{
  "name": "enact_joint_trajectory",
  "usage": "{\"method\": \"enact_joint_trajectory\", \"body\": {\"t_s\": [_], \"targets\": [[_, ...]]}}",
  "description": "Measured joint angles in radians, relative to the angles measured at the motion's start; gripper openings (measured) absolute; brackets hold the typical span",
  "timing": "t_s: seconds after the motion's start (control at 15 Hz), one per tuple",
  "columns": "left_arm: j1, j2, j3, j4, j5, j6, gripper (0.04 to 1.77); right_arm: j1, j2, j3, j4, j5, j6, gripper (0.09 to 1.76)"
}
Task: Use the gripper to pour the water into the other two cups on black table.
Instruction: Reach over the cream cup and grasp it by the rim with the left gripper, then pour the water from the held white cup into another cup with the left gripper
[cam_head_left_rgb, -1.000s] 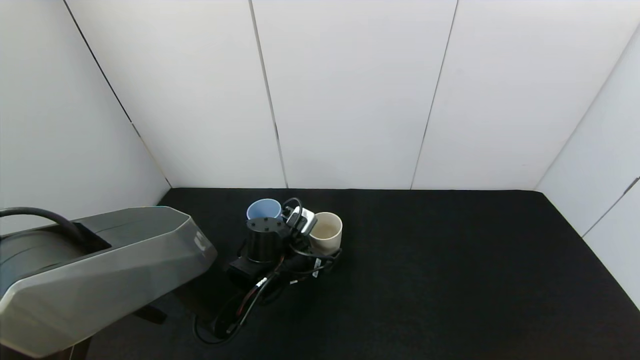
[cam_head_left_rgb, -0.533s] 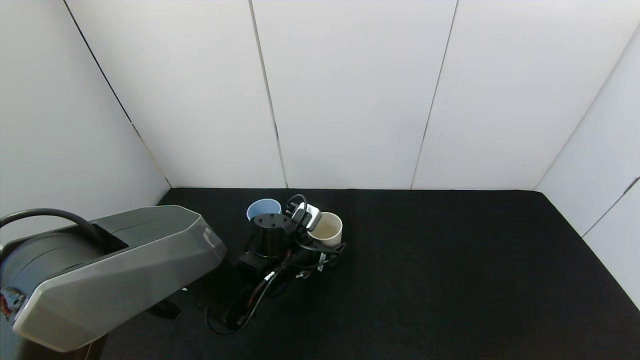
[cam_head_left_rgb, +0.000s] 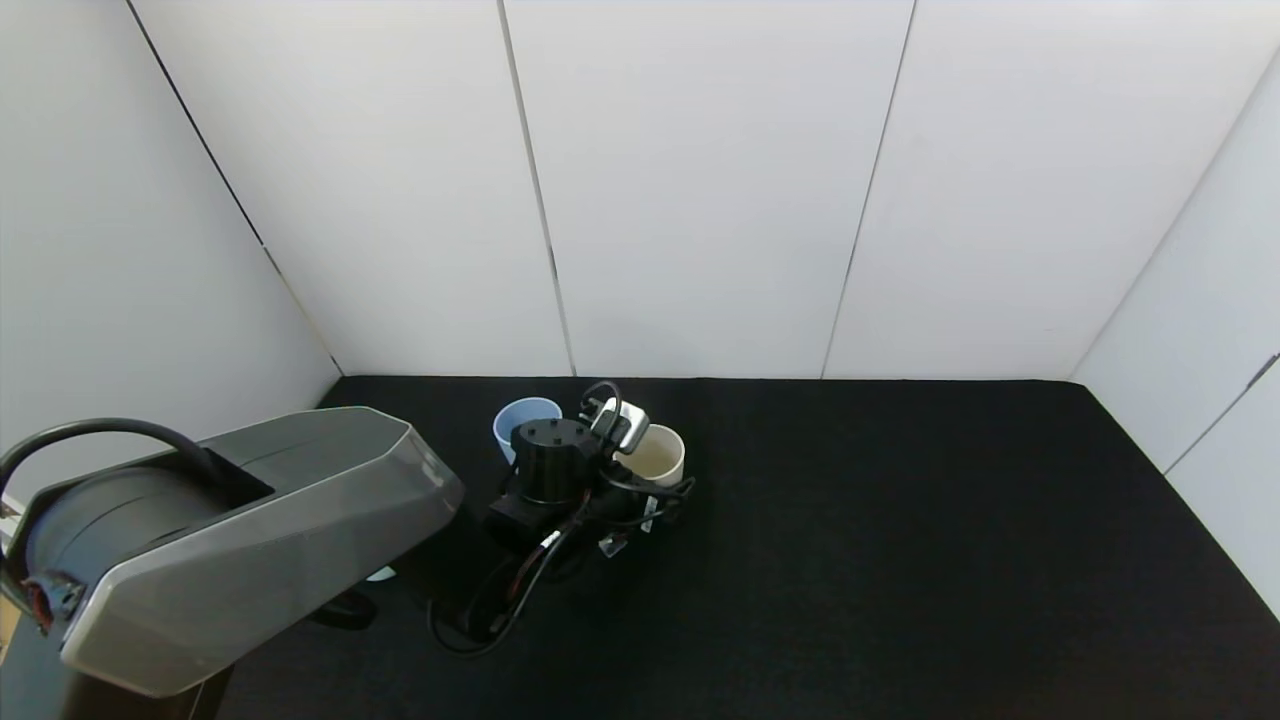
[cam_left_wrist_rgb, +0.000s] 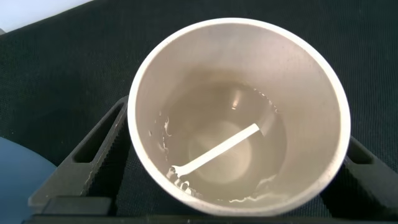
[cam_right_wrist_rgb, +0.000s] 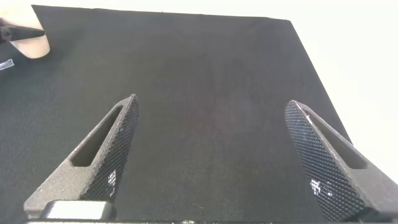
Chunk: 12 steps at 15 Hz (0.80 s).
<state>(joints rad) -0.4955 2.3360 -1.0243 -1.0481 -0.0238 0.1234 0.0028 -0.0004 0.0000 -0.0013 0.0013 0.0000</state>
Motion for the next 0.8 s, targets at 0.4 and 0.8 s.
{"method": "enact_joint_trajectory", "body": {"t_s": [0.4,0.8], "targets": [[0.000,0.007,-0.011,-0.013,0.010,-0.001,1.30,0.000,0.000,0.000,0.000,0.000,0.000,1.71],[-0.001,0.006,-0.007,-0.014,0.011,0.000,1.29,0.000,0.000,0.000,0.000,0.000,0.000,1.71]]}}
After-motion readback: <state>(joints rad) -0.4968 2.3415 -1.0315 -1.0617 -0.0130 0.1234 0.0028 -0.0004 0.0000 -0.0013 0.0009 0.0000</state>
